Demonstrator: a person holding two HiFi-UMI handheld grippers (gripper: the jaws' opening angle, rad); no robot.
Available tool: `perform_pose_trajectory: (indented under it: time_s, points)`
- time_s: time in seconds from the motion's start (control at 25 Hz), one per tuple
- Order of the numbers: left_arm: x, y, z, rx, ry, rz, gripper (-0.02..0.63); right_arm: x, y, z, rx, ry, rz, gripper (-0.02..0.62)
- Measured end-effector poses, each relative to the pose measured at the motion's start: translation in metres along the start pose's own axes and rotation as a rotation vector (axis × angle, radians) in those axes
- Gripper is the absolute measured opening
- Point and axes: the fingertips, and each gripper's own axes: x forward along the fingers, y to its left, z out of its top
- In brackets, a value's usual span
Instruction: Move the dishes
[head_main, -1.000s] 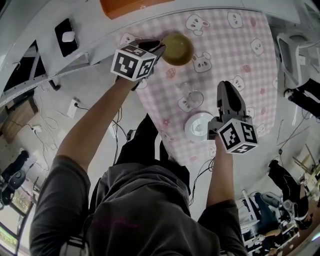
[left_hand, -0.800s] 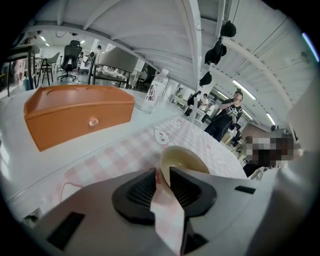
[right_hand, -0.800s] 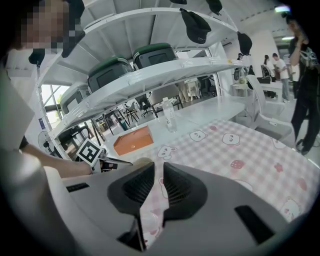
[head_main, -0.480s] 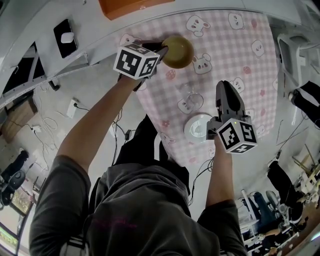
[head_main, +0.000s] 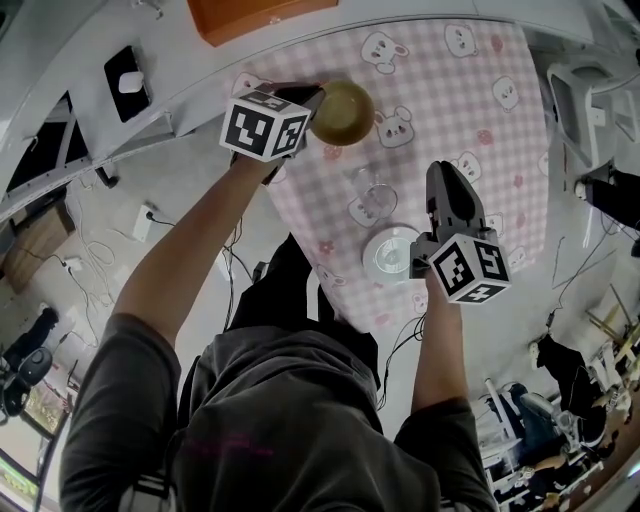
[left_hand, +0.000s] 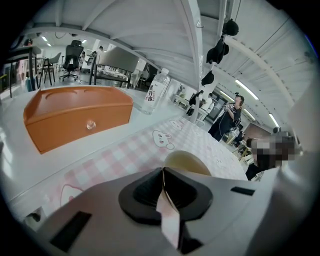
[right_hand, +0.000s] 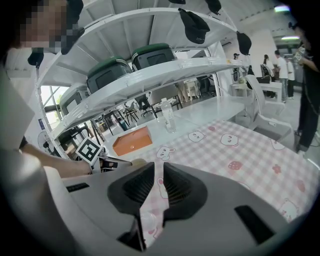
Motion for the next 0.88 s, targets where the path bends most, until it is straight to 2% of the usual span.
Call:
perform_pose_trajectory:
  time_s: [0.6,0.88]
  points:
    - [-0.075,-0.02,0.041,0.026,-0.136,0.043,0.015,-0.034,0.022,0.026,-0.023,-0.067,0.042,0.06]
    - [-0.119,-0.054,0.053,0.04,-0.195,0.046,0.015,-0.059,0.04,0.037,-0.04,-0.105,0.083,0.06]
